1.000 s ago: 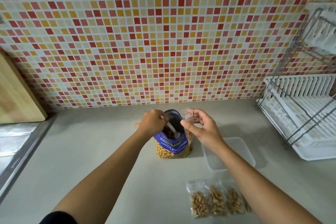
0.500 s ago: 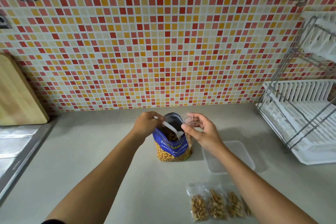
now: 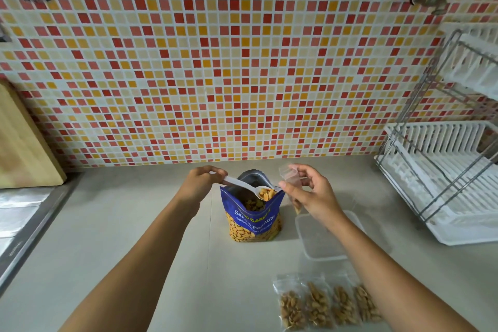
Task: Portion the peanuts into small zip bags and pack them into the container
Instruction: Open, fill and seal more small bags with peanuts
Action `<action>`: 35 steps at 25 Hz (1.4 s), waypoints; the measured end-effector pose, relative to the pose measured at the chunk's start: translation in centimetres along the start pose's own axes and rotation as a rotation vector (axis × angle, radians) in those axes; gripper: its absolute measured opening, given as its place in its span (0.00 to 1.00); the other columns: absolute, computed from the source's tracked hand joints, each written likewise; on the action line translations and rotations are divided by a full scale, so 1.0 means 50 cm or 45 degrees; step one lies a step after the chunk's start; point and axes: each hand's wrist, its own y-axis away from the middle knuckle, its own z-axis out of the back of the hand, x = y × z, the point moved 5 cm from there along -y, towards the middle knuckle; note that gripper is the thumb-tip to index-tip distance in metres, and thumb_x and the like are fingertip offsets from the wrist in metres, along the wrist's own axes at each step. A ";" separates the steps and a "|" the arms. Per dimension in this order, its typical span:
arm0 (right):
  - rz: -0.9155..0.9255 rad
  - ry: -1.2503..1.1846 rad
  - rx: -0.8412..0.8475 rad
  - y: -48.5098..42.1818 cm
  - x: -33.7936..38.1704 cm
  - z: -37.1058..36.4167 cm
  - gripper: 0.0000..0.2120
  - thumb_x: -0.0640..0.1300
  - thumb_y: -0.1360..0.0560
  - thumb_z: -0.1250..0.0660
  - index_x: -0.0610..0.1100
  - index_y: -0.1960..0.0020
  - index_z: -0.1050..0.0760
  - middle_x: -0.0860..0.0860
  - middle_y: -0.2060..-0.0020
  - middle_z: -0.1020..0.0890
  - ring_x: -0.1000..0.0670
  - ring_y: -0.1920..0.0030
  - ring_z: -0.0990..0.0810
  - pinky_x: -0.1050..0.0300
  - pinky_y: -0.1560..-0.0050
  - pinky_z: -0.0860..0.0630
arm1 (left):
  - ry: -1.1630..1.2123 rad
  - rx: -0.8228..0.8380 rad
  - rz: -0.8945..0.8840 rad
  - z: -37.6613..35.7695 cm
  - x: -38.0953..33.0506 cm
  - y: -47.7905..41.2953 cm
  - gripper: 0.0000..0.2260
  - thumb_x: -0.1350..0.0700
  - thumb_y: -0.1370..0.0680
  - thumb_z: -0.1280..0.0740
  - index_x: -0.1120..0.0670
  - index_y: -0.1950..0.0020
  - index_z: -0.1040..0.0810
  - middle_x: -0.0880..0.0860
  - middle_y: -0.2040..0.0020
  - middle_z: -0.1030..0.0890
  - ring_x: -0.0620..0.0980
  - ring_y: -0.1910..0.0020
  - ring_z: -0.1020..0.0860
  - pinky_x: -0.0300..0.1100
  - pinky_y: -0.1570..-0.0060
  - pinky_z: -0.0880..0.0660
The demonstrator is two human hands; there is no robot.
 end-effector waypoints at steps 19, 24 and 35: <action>0.286 0.313 0.044 0.002 0.081 -0.080 0.24 0.53 0.35 0.24 0.49 0.42 0.26 0.60 0.54 0.23 0.59 0.53 0.23 0.66 0.56 0.24 | -0.144 -0.087 -0.242 0.087 -0.167 0.028 0.06 0.59 0.23 0.35 0.53 0.60 0.21 0.52 0.46 0.21 0.51 0.44 0.29 0.46 0.46 0.32; 0.237 0.188 -0.001 0.001 0.087 -0.087 0.22 0.53 0.35 0.24 0.51 0.44 0.26 0.56 0.53 0.22 0.56 0.54 0.22 0.65 0.58 0.23 | -0.851 -0.015 -0.832 0.017 -0.248 0.096 0.05 0.55 0.23 0.36 0.52 0.55 0.20 0.48 0.52 0.21 0.51 0.42 0.25 0.43 0.53 0.26; 0.091 -0.069 -0.157 0.000 0.081 -0.027 0.19 0.54 0.36 0.24 0.52 0.48 0.26 0.53 0.53 0.17 0.53 0.52 0.18 0.58 0.53 0.20 | -0.984 -0.094 -0.792 0.004 -0.184 0.055 0.08 0.56 0.21 0.37 0.56 0.47 0.20 0.52 0.51 0.18 0.47 0.57 0.23 0.36 0.59 0.29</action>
